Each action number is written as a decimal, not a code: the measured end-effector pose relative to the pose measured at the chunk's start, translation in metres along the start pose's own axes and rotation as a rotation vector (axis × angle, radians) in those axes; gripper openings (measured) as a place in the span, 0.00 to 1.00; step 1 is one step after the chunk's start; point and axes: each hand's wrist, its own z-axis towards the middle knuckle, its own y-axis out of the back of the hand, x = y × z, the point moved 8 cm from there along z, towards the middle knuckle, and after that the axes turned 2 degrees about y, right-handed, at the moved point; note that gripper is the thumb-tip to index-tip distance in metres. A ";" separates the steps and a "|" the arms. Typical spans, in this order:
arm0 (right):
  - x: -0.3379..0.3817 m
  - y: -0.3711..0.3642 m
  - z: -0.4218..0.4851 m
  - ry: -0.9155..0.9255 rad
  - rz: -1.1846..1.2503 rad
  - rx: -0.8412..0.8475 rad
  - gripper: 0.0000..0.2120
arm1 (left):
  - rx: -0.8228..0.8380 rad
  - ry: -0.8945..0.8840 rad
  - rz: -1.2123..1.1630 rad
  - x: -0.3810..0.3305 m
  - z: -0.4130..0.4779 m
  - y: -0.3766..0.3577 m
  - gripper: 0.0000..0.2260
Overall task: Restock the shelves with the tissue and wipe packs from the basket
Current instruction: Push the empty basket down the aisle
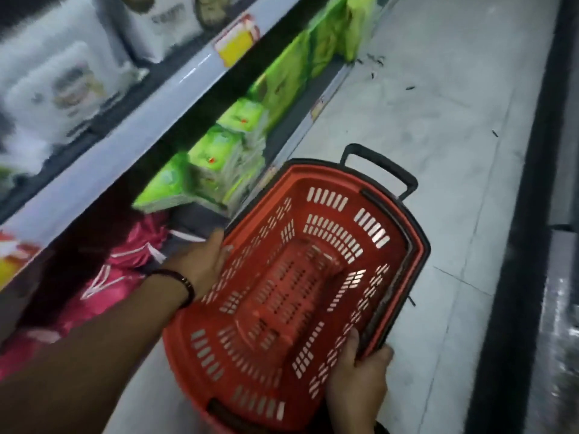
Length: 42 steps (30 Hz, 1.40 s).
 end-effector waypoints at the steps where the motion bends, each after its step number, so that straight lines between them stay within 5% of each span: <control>1: 0.014 0.004 0.022 -0.022 -0.022 -0.003 0.17 | -0.011 -0.003 -0.008 -0.021 0.020 0.009 0.20; 14: 0.209 0.025 0.318 0.008 -0.178 -0.030 0.17 | -0.150 -0.046 -0.065 -0.246 0.272 0.101 0.09; 42: 0.663 0.086 0.937 -0.009 -0.325 -0.177 0.19 | -0.129 -0.135 -0.044 -0.741 0.858 0.302 0.10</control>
